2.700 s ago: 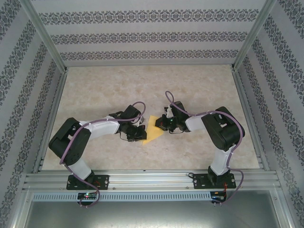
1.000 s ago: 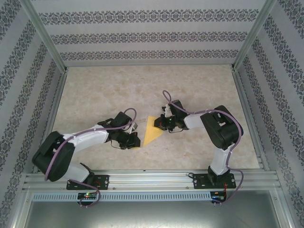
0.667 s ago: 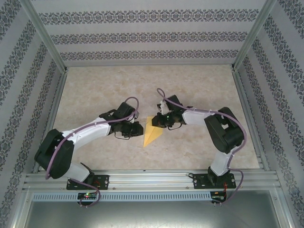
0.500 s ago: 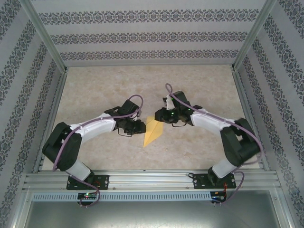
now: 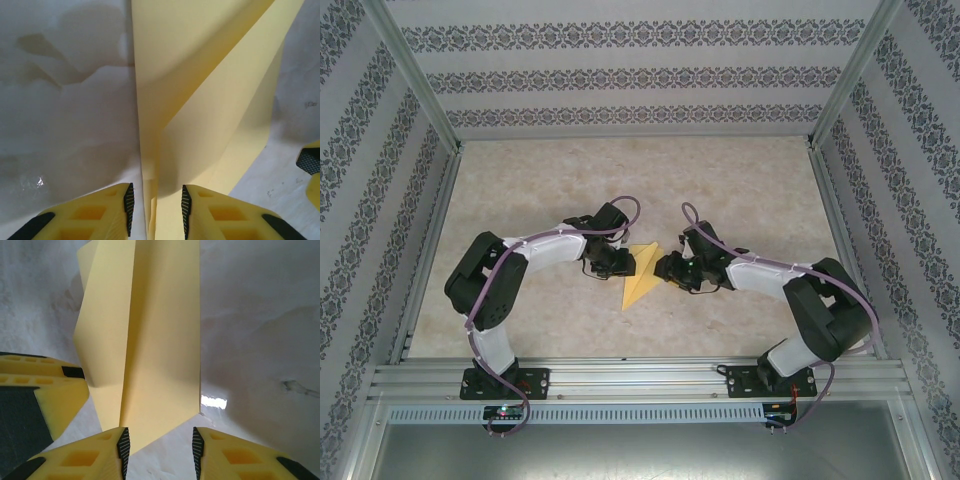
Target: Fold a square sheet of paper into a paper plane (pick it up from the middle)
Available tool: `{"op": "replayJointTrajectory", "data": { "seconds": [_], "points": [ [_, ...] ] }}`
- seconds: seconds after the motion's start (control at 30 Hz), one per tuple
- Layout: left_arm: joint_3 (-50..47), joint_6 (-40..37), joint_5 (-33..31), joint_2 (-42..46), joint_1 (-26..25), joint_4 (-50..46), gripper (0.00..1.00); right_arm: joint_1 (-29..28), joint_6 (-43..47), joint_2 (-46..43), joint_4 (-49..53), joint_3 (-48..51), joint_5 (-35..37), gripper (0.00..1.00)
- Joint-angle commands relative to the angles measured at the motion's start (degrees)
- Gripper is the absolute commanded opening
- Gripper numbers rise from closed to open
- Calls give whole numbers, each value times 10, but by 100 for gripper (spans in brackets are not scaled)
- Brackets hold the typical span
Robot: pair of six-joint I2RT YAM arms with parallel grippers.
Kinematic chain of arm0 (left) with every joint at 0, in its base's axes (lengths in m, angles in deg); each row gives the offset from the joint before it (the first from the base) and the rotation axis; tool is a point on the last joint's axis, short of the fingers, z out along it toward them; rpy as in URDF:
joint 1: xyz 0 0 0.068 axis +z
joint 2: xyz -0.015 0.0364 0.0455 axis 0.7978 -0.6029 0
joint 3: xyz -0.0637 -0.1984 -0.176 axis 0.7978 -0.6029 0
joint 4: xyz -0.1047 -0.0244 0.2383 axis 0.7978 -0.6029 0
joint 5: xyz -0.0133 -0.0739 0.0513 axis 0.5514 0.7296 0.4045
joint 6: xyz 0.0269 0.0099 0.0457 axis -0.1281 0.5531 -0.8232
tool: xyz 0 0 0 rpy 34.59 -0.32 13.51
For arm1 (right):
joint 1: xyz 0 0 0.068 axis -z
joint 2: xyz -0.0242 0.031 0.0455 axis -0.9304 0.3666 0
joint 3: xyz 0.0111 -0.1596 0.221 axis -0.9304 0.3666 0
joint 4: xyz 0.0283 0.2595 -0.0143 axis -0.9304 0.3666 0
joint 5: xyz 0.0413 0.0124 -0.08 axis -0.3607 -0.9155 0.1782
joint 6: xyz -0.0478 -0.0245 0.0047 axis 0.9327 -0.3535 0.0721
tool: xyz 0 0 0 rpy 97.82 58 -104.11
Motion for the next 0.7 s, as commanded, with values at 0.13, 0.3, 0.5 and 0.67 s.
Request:
{"op": "replayJointTrajectory", "data": {
  "seconds": [0.13,0.3,0.5,0.67],
  "points": [
    [16,-18,1,-14,5,-25,34,-6,-34,34,-36,2,8,41],
    [17,-21,3,-23,5,-25,34,-8,-43,54,-58,5,1,41],
    [16,-23,10,-39,5,-24,32,-9,-51,74,-84,3,-14,39],
    [14,-23,11,-44,5,-26,29,-9,-60,84,-96,1,-17,39]
  ]
}}
